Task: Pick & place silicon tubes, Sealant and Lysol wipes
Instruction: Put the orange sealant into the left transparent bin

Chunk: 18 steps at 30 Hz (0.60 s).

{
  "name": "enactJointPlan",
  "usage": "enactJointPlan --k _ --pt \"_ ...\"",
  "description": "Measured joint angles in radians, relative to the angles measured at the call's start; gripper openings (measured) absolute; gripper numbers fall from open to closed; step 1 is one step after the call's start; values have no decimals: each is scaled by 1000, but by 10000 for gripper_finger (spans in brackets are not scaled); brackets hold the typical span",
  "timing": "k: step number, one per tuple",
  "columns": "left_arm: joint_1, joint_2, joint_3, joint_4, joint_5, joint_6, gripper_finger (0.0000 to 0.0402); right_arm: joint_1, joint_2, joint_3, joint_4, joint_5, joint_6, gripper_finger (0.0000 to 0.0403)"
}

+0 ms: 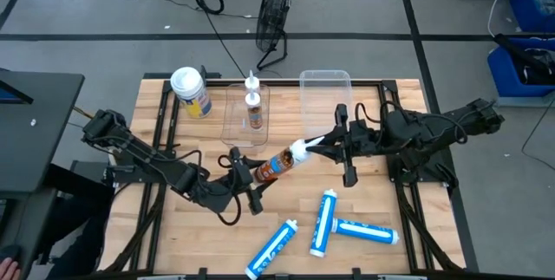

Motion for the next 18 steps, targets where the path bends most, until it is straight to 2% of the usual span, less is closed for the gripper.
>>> enactJointPlan --k 10,13,16,18 --pt "-16 -42 15 -25 -18 22 324 -15 -4 6 18 8 1 25" --pt "-20 -63 15 -124 -23 -18 340 -19 -4 6 4 18 -1 25" --pt "-30 -76 14 -295 -18 -141 349 -20 -4 6 -18 40 -6 25" --pt "-35 -78 14 -387 20 -219 350 -28 -2 6 -28 40 -7 25"
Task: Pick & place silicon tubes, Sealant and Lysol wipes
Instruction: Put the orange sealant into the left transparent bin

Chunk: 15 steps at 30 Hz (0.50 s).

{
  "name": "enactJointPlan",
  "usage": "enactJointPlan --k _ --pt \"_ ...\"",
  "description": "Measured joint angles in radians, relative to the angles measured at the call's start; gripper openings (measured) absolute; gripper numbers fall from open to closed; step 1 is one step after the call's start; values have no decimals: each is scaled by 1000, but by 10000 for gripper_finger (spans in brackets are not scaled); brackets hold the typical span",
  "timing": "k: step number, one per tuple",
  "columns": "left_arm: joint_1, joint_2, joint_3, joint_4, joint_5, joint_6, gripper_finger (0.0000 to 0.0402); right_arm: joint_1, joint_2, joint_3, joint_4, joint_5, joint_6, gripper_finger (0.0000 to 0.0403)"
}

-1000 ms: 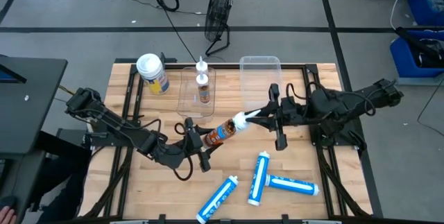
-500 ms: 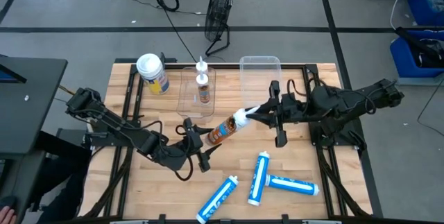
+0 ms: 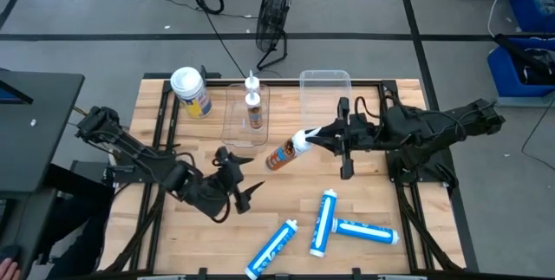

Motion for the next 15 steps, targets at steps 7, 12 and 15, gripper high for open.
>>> enactJointPlan --k 7,12,15 --pt "-35 0 0 -313 87 -301 338 -60 46 0 -18 -5 -14 25" --pt "-60 3 -1 -463 100 -450 331 -132 111 0 11 -29 -41 25" --pt "-77 3 -1 -515 101 -492 330 -175 152 0 50 -35 -74 25"
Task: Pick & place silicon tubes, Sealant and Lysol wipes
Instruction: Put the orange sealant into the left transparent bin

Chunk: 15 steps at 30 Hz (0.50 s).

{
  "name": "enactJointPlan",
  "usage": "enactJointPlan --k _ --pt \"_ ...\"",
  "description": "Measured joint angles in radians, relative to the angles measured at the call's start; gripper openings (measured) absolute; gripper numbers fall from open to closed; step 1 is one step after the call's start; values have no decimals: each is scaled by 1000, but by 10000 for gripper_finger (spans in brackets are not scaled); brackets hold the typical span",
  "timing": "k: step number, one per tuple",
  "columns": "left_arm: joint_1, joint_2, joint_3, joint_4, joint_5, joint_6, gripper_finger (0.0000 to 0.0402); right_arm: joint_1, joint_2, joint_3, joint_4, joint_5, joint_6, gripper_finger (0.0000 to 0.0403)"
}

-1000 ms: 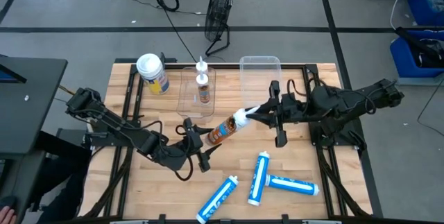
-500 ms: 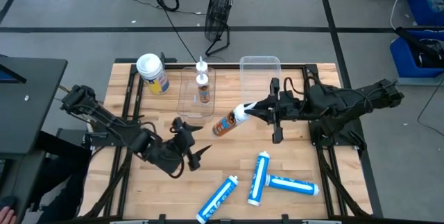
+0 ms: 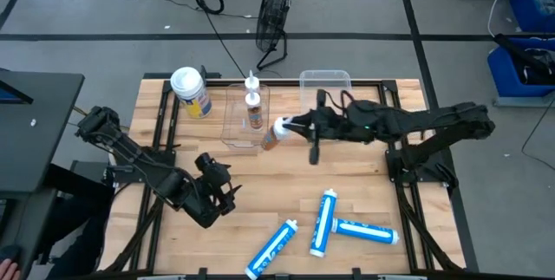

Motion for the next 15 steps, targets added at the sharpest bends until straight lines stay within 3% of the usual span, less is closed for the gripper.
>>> enactJointPlan --k 5,15 --pt "-19 0 0 -25 0 -6 330 -76 72 30 35 -55 -14 25" --pt "-25 1 0 -29 -1 1 330 -146 264 200 -70 -63 -67 25"
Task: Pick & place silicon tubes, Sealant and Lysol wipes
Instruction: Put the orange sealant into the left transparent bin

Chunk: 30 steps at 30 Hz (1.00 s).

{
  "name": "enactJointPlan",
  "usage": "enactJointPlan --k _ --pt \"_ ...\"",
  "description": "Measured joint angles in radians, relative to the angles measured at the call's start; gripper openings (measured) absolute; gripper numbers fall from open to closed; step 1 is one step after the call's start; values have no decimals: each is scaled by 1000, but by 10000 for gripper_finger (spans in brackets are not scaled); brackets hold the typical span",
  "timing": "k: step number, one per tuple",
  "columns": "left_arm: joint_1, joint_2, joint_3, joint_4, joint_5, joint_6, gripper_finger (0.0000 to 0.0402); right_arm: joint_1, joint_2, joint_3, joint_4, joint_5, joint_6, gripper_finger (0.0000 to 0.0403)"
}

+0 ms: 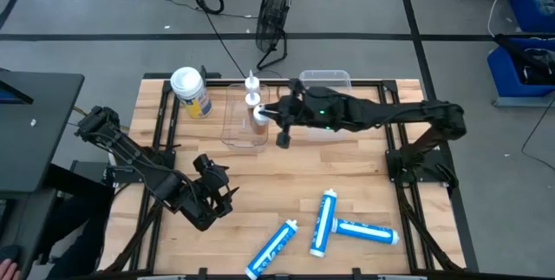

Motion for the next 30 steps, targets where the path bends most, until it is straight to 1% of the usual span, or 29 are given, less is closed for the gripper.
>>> enactJointPlan --k 3,6,12,16,20,22,30 --pt "0 0 0 0 0 1 330 -15 43 41 -21 -5 -11 25" --pt "0 0 0 0 0 8 330 -33 67 57 -21 -48 -9 25" --pt "0 0 0 2 -1 8 330 -65 79 59 -25 -61 -10 25" --pt "0 0 0 2 -1 11 330 -89 98 58 -34 -105 9 25" --pt "1 0 0 2 -6 11 330 -107 117 58 -34 -125 13 25" --pt "1 0 0 2 -8 11 330 -111 131 58 -9 -135 15 25" --pt "2 0 0 1 -10 11 330 -125 188 58 -9 -153 15 24"
